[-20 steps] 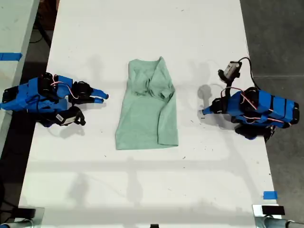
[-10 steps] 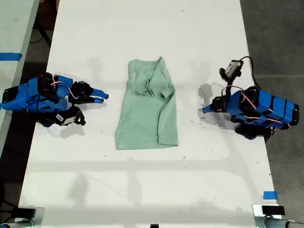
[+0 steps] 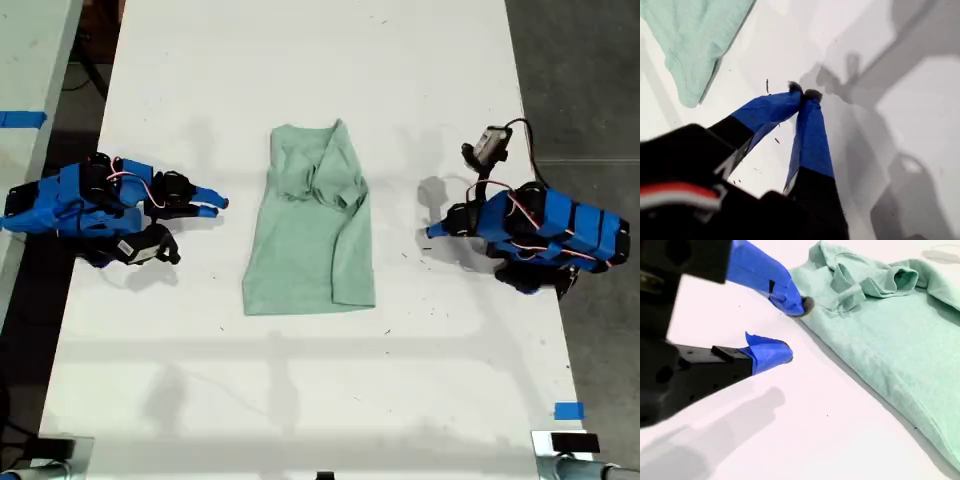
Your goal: Fold t shirt
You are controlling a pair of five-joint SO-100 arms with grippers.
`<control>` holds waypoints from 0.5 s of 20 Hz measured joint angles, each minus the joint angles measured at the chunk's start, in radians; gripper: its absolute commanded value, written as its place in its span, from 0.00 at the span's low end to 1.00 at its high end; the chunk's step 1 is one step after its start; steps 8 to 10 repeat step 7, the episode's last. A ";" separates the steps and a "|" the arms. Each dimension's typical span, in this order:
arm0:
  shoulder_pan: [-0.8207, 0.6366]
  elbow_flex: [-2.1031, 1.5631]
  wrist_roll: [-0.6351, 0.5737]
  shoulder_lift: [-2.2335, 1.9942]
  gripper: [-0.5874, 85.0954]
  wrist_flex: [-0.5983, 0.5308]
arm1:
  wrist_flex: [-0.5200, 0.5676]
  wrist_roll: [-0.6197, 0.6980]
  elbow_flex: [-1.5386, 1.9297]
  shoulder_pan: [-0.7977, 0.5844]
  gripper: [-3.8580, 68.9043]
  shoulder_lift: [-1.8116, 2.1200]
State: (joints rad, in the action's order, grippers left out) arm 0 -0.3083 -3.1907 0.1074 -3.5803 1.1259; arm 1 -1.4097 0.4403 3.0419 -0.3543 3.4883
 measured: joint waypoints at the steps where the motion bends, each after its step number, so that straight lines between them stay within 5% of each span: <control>1: 0.000 0.000 0.000 0.000 0.14 0.000 | 0.000 0.000 0.000 0.000 0.07 0.000; 10: 0.000 0.000 0.000 0.000 0.14 0.000 | 0.000 0.006 0.000 0.002 0.07 0.000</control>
